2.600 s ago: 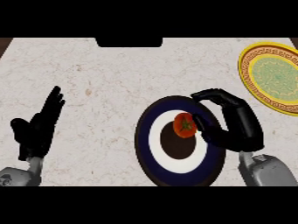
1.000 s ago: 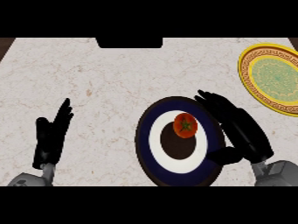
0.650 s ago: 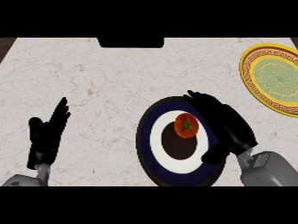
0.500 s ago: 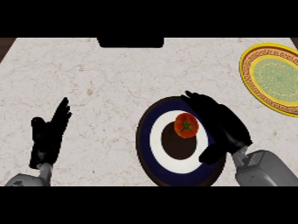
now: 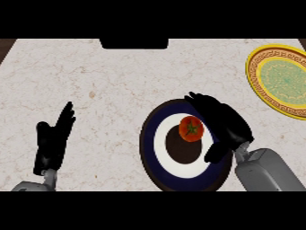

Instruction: Pick the tomato from the plate and place it in the plate

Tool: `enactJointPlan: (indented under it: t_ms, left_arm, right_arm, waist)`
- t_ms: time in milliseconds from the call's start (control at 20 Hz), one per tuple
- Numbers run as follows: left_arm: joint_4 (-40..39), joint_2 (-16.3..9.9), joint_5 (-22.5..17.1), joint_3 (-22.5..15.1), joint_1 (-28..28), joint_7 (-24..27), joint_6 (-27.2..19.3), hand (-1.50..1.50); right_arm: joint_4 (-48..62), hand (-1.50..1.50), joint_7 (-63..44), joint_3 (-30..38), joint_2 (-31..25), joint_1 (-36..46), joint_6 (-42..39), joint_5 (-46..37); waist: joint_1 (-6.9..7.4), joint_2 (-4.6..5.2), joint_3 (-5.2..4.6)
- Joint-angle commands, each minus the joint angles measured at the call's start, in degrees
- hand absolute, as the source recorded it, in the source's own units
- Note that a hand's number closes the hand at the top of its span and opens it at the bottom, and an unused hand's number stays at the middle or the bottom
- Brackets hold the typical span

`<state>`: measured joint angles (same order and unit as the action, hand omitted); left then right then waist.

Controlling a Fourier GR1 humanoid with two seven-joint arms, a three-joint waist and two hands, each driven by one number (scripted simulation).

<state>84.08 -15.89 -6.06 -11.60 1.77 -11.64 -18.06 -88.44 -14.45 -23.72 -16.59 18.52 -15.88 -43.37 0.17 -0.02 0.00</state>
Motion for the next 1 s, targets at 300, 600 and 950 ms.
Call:
enactJointPlan:
  t_ms: [300,600,950]
  left_arm:
    - [-0.22,2.3,2.52,4.2,-1.12,0.72,4.69,0.0]
    - [1.42,5.07,5.52,4.53,0.02,-1.8,4.07,0.0]
    - [1.73,5.55,6.47,6.11,-0.78,-2.07,5.53,0.0]
  right_arm:
    - [6.52,-1.5,6.18,4.02,4.36,-0.71,-0.19,-6.36]
    - [8.0,-1.5,8.35,5.73,5.56,-2.27,-0.42,-8.84]
    - [10.74,1.5,9.9,2.29,10.64,-1.69,6.26,-15.76]
  waist:
    - [0.01,0.02,0.0]
    - [-0.03,0.0,0.01]
    - [0.0,-0.01,0.01]
